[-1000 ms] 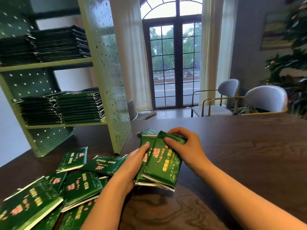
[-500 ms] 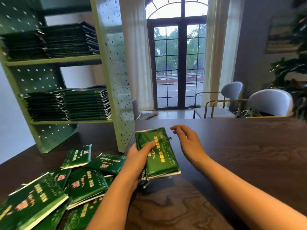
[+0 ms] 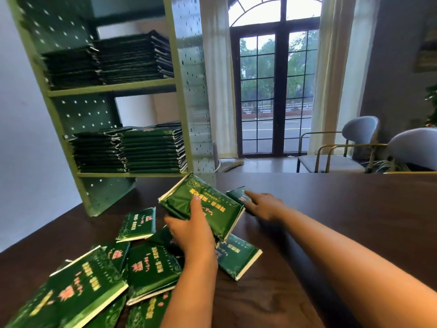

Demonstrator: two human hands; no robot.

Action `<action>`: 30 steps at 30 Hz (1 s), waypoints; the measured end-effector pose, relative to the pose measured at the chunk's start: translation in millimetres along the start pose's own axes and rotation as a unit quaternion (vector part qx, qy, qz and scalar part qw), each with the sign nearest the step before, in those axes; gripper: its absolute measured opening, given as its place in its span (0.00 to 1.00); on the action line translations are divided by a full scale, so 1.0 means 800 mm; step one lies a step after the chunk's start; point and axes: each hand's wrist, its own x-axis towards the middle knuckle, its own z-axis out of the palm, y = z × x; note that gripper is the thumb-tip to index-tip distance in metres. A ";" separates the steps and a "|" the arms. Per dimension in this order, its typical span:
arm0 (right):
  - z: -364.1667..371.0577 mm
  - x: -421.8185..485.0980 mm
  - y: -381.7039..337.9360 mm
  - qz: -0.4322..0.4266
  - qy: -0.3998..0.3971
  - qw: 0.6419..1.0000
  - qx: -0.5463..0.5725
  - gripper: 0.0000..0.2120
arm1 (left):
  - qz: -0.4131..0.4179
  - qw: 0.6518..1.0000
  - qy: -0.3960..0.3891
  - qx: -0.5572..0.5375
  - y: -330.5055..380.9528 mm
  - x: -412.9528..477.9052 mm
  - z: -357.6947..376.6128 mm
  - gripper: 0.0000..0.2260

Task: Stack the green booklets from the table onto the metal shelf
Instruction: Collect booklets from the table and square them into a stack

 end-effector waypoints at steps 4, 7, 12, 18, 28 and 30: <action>0.006 -0.011 0.001 -0.013 0.068 0.998 -0.007 0.17 | -0.001 1.000 -0.003 -0.029 0.004 -0.002 0.001 0.22; 0.000 -0.031 0.003 -0.028 0.064 0.997 -0.022 0.18 | 0.002 1.000 -0.005 -0.029 0.004 -0.005 0.001 0.21; -0.014 -0.070 0.009 0.013 0.005 1.000 -0.025 0.33 | 0.019 0.999 -0.021 -0.024 0.006 -0.015 0.002 0.18; -0.027 -0.120 0.017 0.020 -0.033 0.999 -0.038 0.33 | 0.020 0.999 -0.036 -0.004 0.004 -0.017 0.000 0.25; -0.024 -0.158 0.035 0.011 0.045 0.991 0.126 0.39 | -0.008 0.992 -0.111 0.056 -0.003 -0.014 0.002 0.21; -0.024 -0.160 0.035 0.004 0.112 0.977 0.179 0.34 | -0.029 0.989 -0.130 0.064 -0.006 -0.012 0.004 0.18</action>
